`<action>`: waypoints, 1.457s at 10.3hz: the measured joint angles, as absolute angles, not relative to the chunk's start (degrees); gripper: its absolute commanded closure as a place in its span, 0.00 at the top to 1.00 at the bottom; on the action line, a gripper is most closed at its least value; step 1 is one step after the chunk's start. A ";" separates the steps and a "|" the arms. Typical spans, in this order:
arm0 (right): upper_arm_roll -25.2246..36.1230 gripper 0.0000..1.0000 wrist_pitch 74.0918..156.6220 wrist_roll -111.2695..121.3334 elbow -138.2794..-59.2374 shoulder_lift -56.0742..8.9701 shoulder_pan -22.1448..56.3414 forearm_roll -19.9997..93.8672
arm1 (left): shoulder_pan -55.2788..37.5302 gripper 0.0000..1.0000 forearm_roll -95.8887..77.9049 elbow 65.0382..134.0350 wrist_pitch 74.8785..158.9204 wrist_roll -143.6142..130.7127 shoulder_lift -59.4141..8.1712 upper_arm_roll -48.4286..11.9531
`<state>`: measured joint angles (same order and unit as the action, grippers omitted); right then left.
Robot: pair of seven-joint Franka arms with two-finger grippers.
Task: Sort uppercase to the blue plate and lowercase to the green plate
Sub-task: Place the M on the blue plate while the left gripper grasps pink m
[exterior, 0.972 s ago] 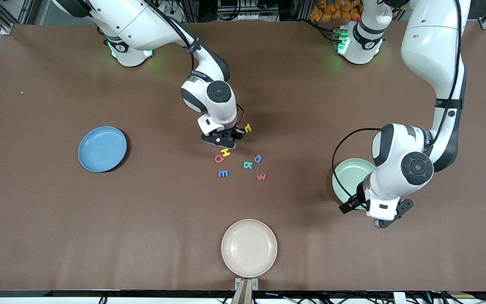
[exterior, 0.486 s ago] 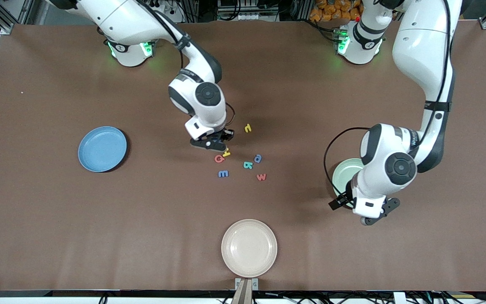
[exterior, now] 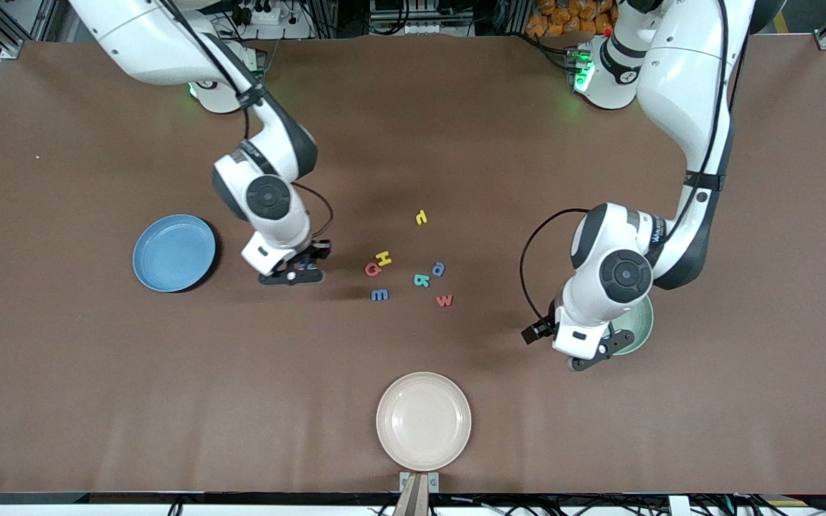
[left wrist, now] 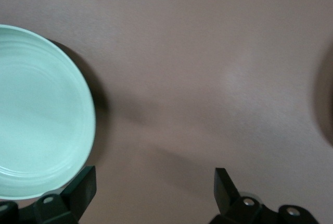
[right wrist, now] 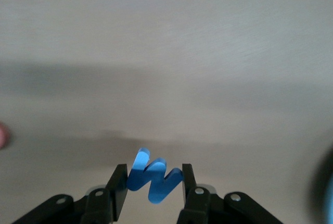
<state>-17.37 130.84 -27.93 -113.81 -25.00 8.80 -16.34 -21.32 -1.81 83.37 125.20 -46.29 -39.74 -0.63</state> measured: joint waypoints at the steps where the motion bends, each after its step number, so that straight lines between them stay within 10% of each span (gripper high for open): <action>1: -16.56 0.42 129.72 -22.30 -114.94 -23.43 6.96 -16.31 | -22.17 1.00 -1.81 83.37 125.64 -47.18 -40.10 -0.65; 9: -2.94 0.42 127.24 15.27 -119.45 -17.80 3.10 -16.15 | -33.28 1.00 -1.81 82.83 132.70 -60.66 -45.57 -0.56; 15: -0.88 0.79 127.52 20.41 -121.47 -17.79 1.83 -16.14 | -38.11 1.00 2.78 82.40 133.07 -60.81 -48.54 0.10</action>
